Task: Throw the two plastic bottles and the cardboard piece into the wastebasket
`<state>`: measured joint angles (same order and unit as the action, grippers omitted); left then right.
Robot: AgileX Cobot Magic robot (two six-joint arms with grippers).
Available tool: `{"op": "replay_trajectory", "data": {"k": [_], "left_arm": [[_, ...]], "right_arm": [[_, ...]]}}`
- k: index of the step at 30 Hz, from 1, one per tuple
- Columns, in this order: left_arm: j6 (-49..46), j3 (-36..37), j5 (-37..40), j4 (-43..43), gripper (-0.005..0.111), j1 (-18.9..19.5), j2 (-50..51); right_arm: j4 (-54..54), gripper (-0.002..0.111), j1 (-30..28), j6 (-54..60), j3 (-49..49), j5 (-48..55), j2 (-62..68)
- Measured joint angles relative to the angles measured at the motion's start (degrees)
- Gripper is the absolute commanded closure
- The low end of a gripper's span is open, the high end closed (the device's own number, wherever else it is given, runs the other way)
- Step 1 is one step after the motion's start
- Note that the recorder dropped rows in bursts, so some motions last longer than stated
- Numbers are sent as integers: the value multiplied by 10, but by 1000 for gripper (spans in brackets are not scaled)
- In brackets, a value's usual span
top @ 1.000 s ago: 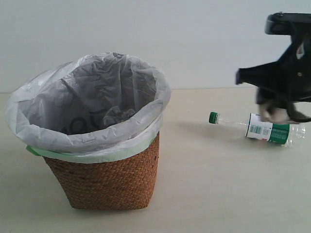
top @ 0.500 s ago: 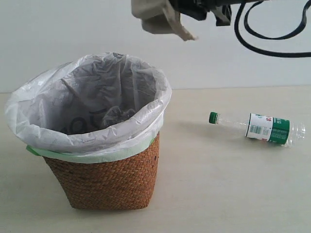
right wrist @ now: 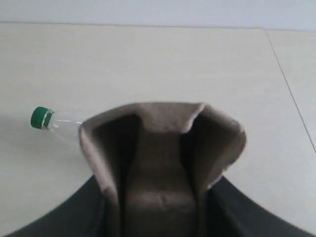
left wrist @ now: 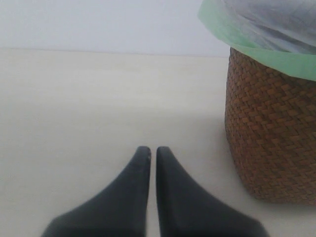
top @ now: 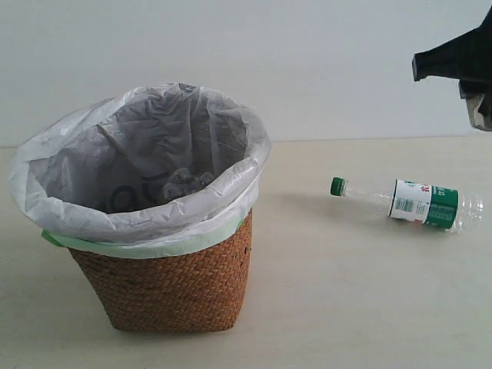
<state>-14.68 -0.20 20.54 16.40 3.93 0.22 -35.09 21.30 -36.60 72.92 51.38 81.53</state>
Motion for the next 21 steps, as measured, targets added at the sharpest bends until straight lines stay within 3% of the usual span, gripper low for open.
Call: {"op": "replay_trajectory", "data": {"k": [2, 3, 6, 7, 11, 15, 17, 21], "left_arm": [[0, 0, 0, 0, 103, 0, 0], [0, 0, 0, 0, 103, 0, 0], [0, 0, 0, 0, 103, 0, 0], [0, 0, 0, 0, 103, 0, 0], [0, 0, 0, 0, 103, 0, 0], [0, 0, 0, 0, 103, 0, 0], [0, 0, 0, 0, 103, 0, 0], [0, 0, 0, 0, 103, 0, 0]], "right_arm": [[59, 108, 0, 31, 0, -56, 0], [171, 108, 0, 85, 0, -111, 0], [371, 108, 13, 227, 3, -183, 0], [508, 108, 34, 324, 14, -196, 1], [705, 108, 91, 495, 84, -177, 19], [611, 108, 83, 418, 116, -162, 20], [455, 108, 58, 303, 116, -117, 23], [252, 108, 26, 197, 116, -36, 28]]}}
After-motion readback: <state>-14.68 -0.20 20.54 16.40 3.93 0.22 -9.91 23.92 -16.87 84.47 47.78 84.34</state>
